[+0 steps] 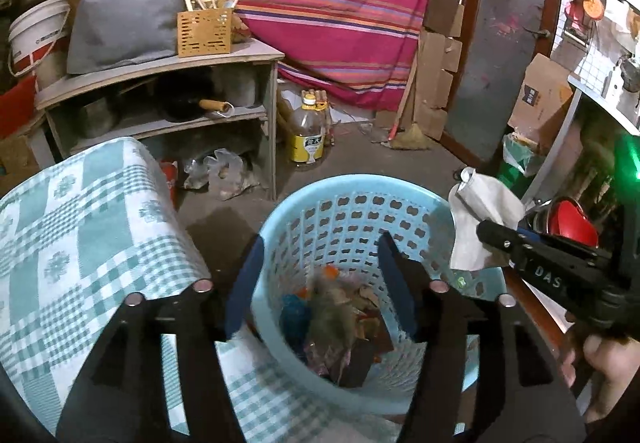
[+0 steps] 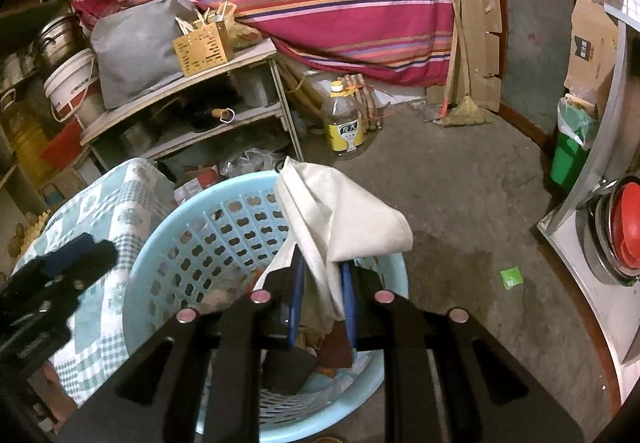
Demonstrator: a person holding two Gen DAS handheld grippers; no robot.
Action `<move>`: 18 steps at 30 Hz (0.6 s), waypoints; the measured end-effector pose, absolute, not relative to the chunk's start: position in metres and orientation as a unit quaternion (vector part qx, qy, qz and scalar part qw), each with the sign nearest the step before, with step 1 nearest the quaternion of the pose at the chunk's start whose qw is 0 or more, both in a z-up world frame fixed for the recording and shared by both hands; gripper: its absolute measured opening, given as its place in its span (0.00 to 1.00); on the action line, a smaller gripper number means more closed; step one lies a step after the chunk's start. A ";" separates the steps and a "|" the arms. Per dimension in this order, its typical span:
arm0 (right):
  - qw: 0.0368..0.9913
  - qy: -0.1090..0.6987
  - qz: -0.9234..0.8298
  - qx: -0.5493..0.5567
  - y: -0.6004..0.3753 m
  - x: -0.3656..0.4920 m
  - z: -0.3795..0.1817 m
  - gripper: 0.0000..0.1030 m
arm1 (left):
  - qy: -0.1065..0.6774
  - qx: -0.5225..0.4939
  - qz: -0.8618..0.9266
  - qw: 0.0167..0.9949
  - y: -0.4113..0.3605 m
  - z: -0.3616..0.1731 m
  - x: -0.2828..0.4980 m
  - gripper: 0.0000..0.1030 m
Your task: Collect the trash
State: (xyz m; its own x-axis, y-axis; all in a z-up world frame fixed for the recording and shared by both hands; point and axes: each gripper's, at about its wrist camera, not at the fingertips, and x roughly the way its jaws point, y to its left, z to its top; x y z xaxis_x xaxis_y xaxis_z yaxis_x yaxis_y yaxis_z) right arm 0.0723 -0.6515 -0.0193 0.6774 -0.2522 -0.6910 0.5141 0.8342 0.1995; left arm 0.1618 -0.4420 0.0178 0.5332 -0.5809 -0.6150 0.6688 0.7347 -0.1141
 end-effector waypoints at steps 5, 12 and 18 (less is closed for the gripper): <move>0.897 0.348 -0.198 0.186 -0.641 0.082 -0.021 0.21 | 0.289 0.068 -0.317 0.901 -0.406 0.034 0.153 0.86; 0.902 0.340 -0.196 0.182 -0.621 0.097 -0.017 0.74 | 0.253 0.059 -0.267 0.928 -0.348 0.057 0.142 0.95; 0.913 0.323 -0.187 0.162 -0.600 0.091 -0.008 0.83 | 0.239 0.045 -0.228 0.943 -0.291 0.071 0.129 0.95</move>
State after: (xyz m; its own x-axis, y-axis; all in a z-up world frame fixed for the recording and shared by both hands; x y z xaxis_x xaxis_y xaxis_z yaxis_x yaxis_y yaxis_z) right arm 0.0910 -0.5997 -0.0082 0.7210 -0.2368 -0.6512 0.4457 0.8780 0.1743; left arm 0.1294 -0.2914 0.0711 0.7822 -0.4083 -0.4706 0.4515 0.8919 -0.0235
